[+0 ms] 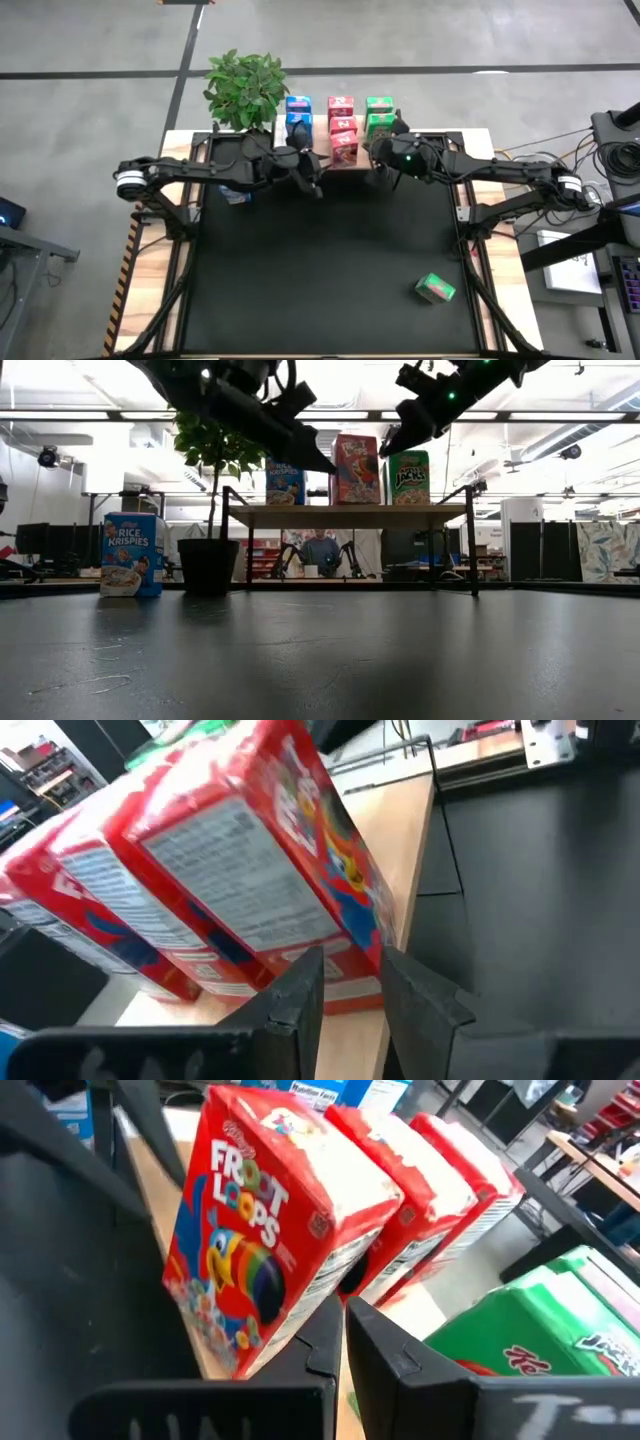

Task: Stack cereal on shelf
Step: Put the red cereal box aligned with the other red cereal boxes on the shelf

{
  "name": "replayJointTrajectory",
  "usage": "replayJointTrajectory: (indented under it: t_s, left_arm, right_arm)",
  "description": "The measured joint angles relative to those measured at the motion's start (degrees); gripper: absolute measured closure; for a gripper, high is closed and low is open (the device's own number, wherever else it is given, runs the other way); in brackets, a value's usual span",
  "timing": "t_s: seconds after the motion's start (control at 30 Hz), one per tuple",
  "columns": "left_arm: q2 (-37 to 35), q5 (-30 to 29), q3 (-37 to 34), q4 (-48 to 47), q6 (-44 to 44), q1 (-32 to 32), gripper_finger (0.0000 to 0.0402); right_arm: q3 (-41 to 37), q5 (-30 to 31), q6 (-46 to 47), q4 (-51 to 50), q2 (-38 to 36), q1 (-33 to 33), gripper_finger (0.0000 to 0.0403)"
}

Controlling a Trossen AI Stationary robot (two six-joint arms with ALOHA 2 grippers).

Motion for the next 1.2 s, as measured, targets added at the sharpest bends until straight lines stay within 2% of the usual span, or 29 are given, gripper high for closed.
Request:
replayJointTrajectory:
  t_s: [0.47,0.83,1.2]
  left_arm:
    - [1.25,0.0,0.21,0.97,0.22,2.11,0.0318]
    - [1.27,0.02,0.23,2.59,3.01,4.5,0.0318]
    - [1.27,0.47,0.22,1.4,0.15,4.53,0.0318]
  right_arm:
    - [-0.46,-0.61,-2.37,2.54,3.41,-1.1,0.0394]
    - [0.22,-0.42,-3.07,1.69,2.39,2.65,0.0394]
    - [0.71,1.48,-1.92,0.98,2.14,2.81,0.0394]
